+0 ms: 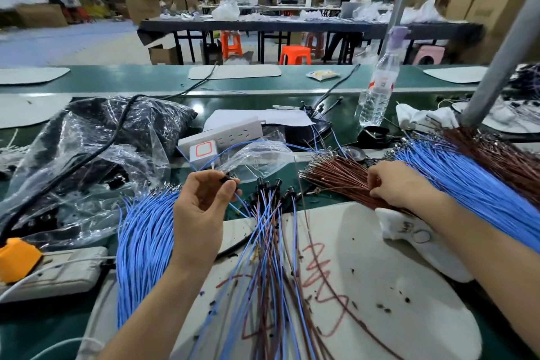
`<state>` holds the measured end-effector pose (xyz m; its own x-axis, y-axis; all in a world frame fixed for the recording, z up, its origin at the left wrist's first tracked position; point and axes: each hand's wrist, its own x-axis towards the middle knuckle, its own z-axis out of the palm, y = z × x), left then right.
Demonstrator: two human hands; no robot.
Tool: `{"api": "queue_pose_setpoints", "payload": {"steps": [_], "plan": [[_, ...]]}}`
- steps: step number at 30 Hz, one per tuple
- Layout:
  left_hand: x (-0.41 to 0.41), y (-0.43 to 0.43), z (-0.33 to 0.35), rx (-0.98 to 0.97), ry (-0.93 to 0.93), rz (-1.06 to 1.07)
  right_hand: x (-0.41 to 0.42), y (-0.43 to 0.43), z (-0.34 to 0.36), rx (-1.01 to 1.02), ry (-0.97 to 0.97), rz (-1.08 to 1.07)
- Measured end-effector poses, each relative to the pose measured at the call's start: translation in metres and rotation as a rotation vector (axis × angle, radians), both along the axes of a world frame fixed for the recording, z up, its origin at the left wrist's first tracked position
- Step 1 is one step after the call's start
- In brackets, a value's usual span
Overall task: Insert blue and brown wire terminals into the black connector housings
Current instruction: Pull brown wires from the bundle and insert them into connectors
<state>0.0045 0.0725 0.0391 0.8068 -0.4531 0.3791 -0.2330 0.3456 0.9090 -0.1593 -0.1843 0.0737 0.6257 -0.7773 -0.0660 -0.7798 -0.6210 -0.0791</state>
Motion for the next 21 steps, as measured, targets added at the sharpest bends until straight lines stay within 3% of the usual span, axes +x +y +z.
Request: {"api": "queue_pose_setpoints", "payload": {"steps": [3,6,11,13,15,19,21], "plan": [[0.0,-0.001,-0.001,0.005,-0.002,-0.002,0.002,-0.003,0.009,0.024,-0.098,-0.011],[0.0,-0.001,-0.001,0.005,0.008,0.002,0.014,-0.004,0.028,-0.033,-0.317,0.047],[0.001,-0.004,-0.003,0.001,0.041,-0.012,0.05,0.022,0.071,-0.259,-0.99,0.286],[0.002,-0.004,-0.004,0.022,0.057,-0.033,0.065,0.041,0.089,-0.301,-1.149,0.378],[0.003,-0.002,-0.004,0.024,0.06,-0.078,0.076,0.062,0.096,-0.311,-1.13,0.515],[0.004,0.0,-0.003,-0.008,0.067,-0.202,0.082,0.11,0.058,-0.208,-0.82,0.743],[0.003,-0.001,0.0,-0.054,0.138,-0.223,0.079,0.125,0.031,-0.172,-0.761,0.783]]}}
